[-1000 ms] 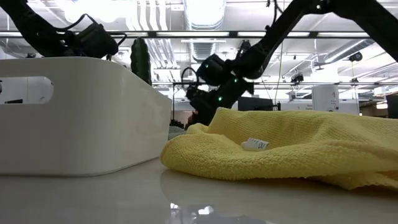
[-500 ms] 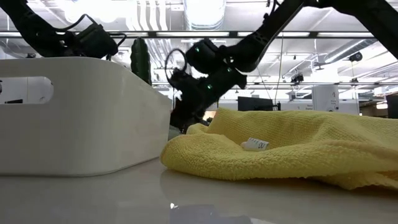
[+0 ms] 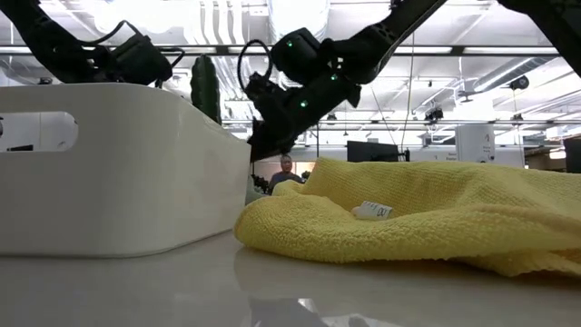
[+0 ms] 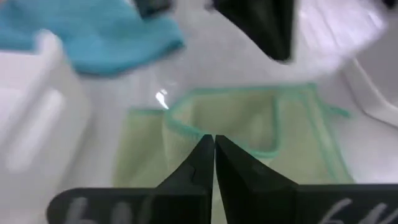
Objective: Fold microfiber towels
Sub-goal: Fold the green microfiber towel
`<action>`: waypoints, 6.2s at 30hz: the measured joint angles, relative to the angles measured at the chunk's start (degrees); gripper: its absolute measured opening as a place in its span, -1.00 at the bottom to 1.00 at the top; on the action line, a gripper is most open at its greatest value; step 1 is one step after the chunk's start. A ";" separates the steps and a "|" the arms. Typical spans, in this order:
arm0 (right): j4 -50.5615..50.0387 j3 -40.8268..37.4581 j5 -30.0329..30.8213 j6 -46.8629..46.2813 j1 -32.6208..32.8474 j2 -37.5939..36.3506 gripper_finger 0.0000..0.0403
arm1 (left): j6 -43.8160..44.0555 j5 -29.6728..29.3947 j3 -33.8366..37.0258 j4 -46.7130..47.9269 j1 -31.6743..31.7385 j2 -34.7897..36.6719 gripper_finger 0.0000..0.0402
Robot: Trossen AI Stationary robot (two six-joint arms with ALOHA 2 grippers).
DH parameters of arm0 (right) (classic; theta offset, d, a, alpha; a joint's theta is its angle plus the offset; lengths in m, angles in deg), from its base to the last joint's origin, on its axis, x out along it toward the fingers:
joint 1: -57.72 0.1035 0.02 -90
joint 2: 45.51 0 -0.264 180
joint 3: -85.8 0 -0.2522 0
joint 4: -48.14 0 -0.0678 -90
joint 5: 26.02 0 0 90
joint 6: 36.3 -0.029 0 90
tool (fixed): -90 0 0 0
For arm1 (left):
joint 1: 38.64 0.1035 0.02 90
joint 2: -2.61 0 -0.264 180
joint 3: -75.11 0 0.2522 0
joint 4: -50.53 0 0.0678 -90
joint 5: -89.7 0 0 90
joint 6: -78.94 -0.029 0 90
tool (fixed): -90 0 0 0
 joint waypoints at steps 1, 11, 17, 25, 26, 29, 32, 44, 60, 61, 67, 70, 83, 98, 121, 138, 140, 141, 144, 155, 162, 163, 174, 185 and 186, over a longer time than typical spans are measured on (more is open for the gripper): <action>-1.51 -0.06 1.34 0.45 -0.31 -0.47 -0.96 | 0.00 -0.01 0.00 0.04 0.02 0.00 -0.99; -9.73 -2.18 7.96 -0.05 -4.17 -2.34 -0.96 | 0.00 0.00 0.15 0.02 0.02 0.00 -0.99; -7.11 -3.96 7.93 -1.55 -5.47 1.68 -0.96 | 0.02 0.00 0.02 -0.47 0.02 0.00 -0.99; -8.53 -3.82 11.09 3.12 -8.00 3.24 -0.96 | 2.96 0.35 -0.71 -1.51 -0.05 0.00 -0.99; -9.11 -3.82 11.41 4.06 -8.65 3.10 -0.96 | 3.06 0.34 -0.76 -1.66 -0.25 0.00 -0.99; -10.39 -3.85 11.76 5.86 -10.55 2.65 -0.96 | 3.02 0.37 -0.85 -1.32 -1.24 0.00 -0.99; -11.93 -3.87 11.61 6.05 -12.62 2.13 -0.96 | 3.19 0.37 -1.23 -1.51 -2.40 0.00 -0.99; -13.71 -4.14 12.24 6.05 -14.78 0.14 -0.96 | 5.63 0.35 -6.30 -1.48 -6.25 -0.02 -0.99; 1.16 -22.15 11.83 2.80 -13.79 -18.54 -0.96 | 6.16 -0.63 -13.18 -1.45 -9.03 -4.33 -0.99; 2.59 -23.84 11.82 2.50 -13.74 -20.11 -0.96 | 6.15 -0.63 -14.23 -1.69 -9.20 -5.87 -0.99; 8.95 -31.59 11.83 1.26 -13.63 -28.36 -0.96 | 6.01 -0.59 -23.07 6.46 -9.73 -15.44 -0.99; 10.52 -34.34 11.83 1.28 -13.63 -31.38 -0.96 | 6.01 -0.59 -28.19 13.61 -9.75 -19.80 -0.99; 13.12 -39.44 11.83 2.93 -13.63 -34.34 -0.96 | 3.95 -4.16 -35.26 14.02 -9.60 -29.80 -0.99; 16.87 -41.63 11.77 3.51 -13.63 -34.34 -0.96 | 2.95 -4.96 -34.10 -0.50 -5.78 -31.44 -0.34; 16.77 -42.01 11.37 4.07 -13.63 -34.34 -0.96 | 4.44 -1.44 -35.12 4.81 -4.83 -37.91 -0.66; 16.77 -42.03 11.37 4.08 -13.63 -34.34 -0.96 | -0.64 2.91 -34.10 14.50 -5.92 -30.64 -0.92; 16.77 -42.03 11.37 4.08 -13.63 -34.36 -0.96 | -0.67 3.02 -34.07 15.06 -5.99 -30.60 -0.91; 16.75 -42.03 11.37 4.08 -13.63 -34.34 -0.96 | -0.68 3.27 -34.07 15.54 -5.99 -30.62 -0.90; 16.77 -42.03 11.37 4.08 -13.63 -34.36 -0.96 | -1.91 4.66 -34.05 17.12 -5.99 -30.64 -0.83; 16.66 -42.03 11.37 4.05 -13.63 -34.34 -0.96 | -7.83 5.75 -34.07 23.10 -7.06 -28.54 -0.27; 16.64 -42.03 11.37 4.06 -13.63 -34.34 -0.96 | -8.20 5.73 -34.07 26.89 -7.13 -25.44 -0.14; 16.64 -42.03 11.37 4.06 -13.63 -34.34 -0.96 | -8.20 5.73 -34.07 28.16 -7.17 -25.08 -0.14; 16.57 -42.03 11.37 4.04 -13.63 -34.34 -0.96 | -2.80 5.46 -34.40 21.39 -5.95 -24.39 -0.14; 16.51 -42.03 11.37 4.06 -13.63 -34.35 -0.96 | 15.46 6.68 -34.78 13.61 0.26 -24.80 -0.14; 16.51 -42.03 11.37 4.10 -13.63 -34.34 -0.96 | 17.53 6.84 -34.71 13.66 0.37 -25.04 -0.14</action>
